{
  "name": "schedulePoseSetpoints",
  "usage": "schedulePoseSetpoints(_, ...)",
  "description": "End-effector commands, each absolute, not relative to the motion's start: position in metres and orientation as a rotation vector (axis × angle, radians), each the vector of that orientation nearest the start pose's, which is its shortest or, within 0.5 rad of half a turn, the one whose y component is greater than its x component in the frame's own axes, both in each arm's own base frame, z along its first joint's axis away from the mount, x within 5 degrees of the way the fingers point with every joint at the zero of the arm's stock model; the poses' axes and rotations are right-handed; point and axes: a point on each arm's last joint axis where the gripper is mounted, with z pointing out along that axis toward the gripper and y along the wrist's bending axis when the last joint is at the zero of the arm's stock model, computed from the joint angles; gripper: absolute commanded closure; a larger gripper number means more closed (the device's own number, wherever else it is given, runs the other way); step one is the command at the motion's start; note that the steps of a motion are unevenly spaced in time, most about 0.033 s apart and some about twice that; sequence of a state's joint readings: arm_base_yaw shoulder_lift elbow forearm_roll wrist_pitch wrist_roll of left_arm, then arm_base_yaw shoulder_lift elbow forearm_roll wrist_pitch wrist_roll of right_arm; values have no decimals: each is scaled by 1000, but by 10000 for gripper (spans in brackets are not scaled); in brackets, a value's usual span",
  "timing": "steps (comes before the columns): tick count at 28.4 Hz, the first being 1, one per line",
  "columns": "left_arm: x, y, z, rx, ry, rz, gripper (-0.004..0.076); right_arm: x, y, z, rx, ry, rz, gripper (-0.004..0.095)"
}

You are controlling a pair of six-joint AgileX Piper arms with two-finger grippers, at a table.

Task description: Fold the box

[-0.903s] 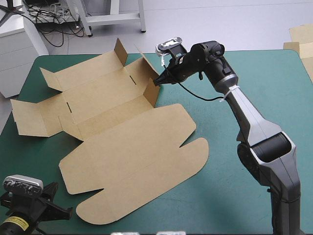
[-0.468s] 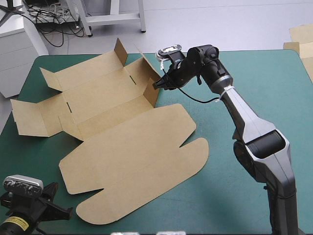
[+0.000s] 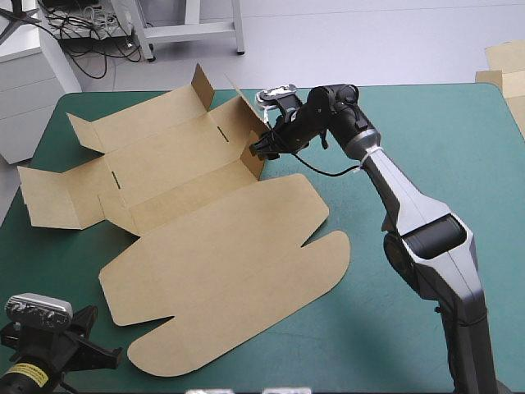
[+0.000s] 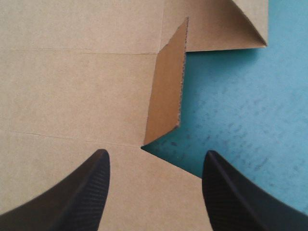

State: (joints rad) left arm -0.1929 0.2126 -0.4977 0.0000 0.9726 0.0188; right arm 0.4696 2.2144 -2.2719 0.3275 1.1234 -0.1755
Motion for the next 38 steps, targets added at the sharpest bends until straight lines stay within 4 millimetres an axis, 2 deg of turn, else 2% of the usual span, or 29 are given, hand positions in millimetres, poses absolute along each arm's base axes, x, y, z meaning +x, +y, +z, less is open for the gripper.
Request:
schedulePoseSetpoints(1, 37, -7, 292, 217, 2091, -109, 734, 426, 254, 339, -724, 2314, 623, 365)
schedulePoseSetpoints(5, 37, -7, 292, 217, 2091, -109, 734, 435, 257, 329, -719, 2280, 598, 366)
schedulePoseSetpoints(11, 37, -7, 292, 217, 2091, -109, 734, 446, 259, 337, -663, 2141, 580, 370)
schedulePoseSetpoints(23, 37, -7, 292, 217, 2091, -109, 734, 455, 265, 304, -666, 2218, 596, 371)
schedulePoseSetpoints(26, 37, -7, 292, 217, 2091, -109, 734, 456, 265, 300, -670, 2231, 591, 469)
schedulePoseSetpoints(29, 37, -7, 292, 217, 2091, -109, 734, 456, 265, 300, -670, 2231, 591, 698)
schedulePoseSetpoints(31, 37, -7, 292, 217, 2091, -109, 734, 456, 265, 300, -670, 2231, 591, 907)
schedulePoseSetpoints(38, 37, -7, 292, 217, 2091, -109, 734, 454, 265, 298, -729, 2245, 576, 928)
